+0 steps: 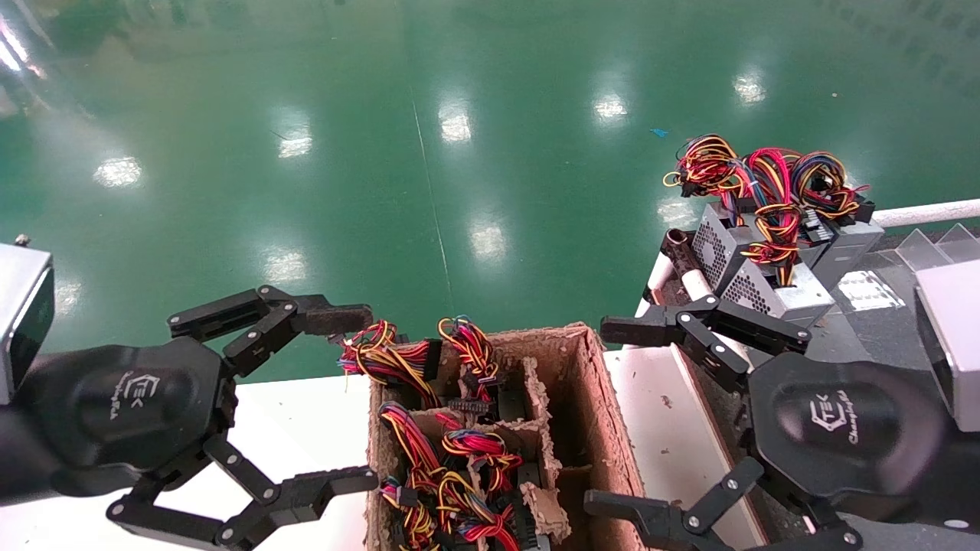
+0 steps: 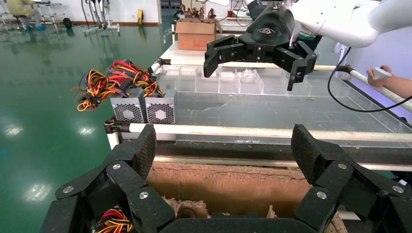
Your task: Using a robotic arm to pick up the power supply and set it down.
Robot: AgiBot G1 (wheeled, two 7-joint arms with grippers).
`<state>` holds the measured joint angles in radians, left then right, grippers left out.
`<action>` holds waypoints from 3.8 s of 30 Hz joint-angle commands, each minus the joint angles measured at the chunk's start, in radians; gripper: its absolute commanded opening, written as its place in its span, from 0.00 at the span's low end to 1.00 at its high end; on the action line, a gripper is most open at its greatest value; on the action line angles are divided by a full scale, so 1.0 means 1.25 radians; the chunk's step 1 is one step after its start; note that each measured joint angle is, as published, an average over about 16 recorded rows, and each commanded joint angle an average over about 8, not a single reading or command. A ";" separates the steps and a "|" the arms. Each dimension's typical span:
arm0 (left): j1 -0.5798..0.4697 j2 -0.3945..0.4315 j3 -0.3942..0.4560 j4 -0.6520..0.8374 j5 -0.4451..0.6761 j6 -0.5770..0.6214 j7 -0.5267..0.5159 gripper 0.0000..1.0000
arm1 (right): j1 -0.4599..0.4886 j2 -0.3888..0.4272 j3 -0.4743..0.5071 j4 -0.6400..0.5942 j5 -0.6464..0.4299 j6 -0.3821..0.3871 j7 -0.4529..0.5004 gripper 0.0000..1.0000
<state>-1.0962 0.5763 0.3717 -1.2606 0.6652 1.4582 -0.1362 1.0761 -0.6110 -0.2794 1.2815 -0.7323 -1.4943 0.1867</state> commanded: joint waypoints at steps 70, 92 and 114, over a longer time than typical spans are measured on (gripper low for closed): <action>0.000 0.000 0.000 0.000 0.000 0.000 0.000 1.00 | 0.032 -0.102 -0.163 -0.068 -0.288 0.069 0.070 0.92; 0.000 0.000 0.000 0.000 0.000 0.000 0.000 1.00 | 0.121 -0.262 -0.277 -0.174 -0.473 0.053 -0.025 0.00; 0.000 0.000 0.000 0.000 0.000 0.000 0.000 1.00 | 0.081 -0.261 -0.271 -0.100 -0.508 0.127 -0.085 0.00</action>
<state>-1.0964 0.5762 0.3723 -1.2604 0.6649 1.4581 -0.1359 1.1791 -0.9385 -0.6167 1.1484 -1.3608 -1.3401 0.0834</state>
